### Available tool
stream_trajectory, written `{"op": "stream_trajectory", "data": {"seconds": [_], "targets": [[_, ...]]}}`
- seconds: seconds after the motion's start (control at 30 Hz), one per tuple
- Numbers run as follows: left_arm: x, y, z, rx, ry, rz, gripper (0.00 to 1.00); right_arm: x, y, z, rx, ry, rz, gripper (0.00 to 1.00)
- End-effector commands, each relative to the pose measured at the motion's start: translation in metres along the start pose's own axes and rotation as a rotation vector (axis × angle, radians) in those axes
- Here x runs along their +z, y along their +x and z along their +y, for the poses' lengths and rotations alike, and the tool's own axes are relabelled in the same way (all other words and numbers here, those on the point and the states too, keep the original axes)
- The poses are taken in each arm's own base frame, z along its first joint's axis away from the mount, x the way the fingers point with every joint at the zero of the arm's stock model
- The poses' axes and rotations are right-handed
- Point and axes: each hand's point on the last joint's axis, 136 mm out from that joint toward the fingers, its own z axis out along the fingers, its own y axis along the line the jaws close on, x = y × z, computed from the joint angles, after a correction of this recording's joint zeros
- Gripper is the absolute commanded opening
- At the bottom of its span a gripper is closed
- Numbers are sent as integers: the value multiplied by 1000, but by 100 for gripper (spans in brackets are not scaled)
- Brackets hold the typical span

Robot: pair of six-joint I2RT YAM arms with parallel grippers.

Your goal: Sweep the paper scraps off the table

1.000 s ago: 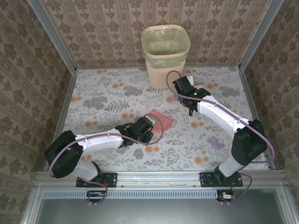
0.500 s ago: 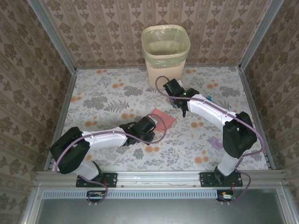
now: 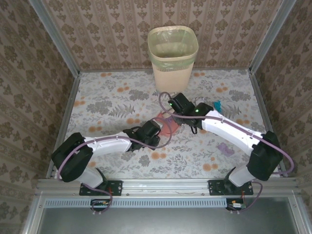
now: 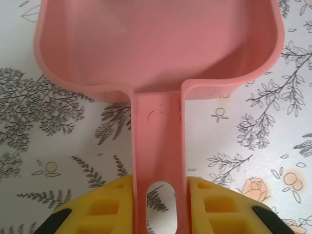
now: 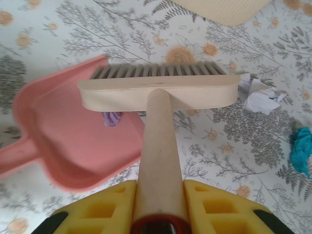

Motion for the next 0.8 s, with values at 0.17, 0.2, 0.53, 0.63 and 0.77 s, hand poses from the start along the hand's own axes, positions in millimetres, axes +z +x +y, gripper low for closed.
{"op": "stream_trajectory", "data": {"seconds": [0.17,0.2,0.53,0.63,0.77], "targets": [[-3,10,16,-29,-38,11,0,-7,-18,-26,199,21,-75,0],[-3,10,17,-30,-39,12,0,-2,-20,-27,222,21,-76,0],[-1,11,17,-33,-43,19,0,28,-1,-12,157,15,73,0],[-1,10,19,-34,-50,17,0,19,5,0,97,-25,54,0],[1,11,18,-37,-50,22,0,5,13,6,58,-56,44,0]]}}
